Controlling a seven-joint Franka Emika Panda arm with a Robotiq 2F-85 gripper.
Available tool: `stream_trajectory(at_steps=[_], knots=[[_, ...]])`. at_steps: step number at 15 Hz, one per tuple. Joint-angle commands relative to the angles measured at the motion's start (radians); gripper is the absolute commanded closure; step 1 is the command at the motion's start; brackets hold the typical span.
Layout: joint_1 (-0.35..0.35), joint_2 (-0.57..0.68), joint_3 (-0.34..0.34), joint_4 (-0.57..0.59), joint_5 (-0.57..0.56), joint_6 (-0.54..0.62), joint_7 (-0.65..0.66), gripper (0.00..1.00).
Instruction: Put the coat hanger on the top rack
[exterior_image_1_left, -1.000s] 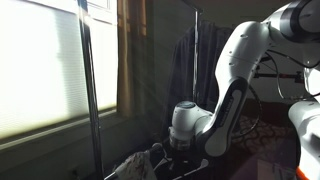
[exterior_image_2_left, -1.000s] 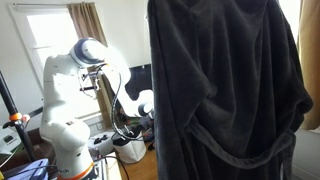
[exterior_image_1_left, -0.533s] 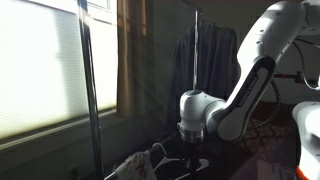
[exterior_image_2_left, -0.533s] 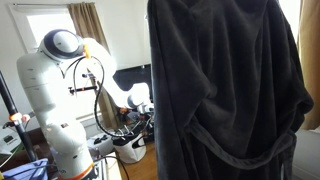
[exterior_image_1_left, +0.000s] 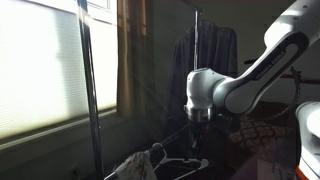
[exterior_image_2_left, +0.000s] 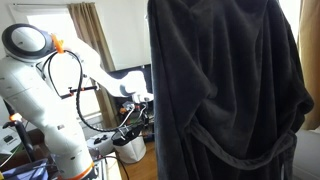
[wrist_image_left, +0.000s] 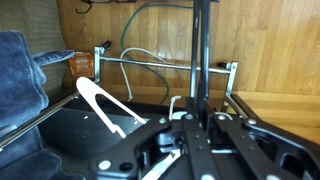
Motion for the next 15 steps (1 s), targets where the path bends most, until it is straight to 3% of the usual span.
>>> stream_trajectory(at_steps=[1, 7, 8, 10, 11, 15], knots=[[-0.048, -0.121, 0.022, -0.05, 0.049, -0.014, -0.02, 0.97], [-0.066, -0.17, -0.011, -0.035, 0.107, -0.048, -0.119, 0.98], [-0.089, -0.127, 0.024, -0.017, 0.079, -0.013, -0.065, 0.94], [-0.088, -0.138, 0.016, -0.017, 0.094, -0.026, -0.099, 0.94], [-0.075, -0.13, 0.012, -0.005, 0.101, -0.065, -0.128, 0.98], [-0.042, -0.17, 0.013, 0.016, 0.119, -0.219, -0.219, 0.98]])
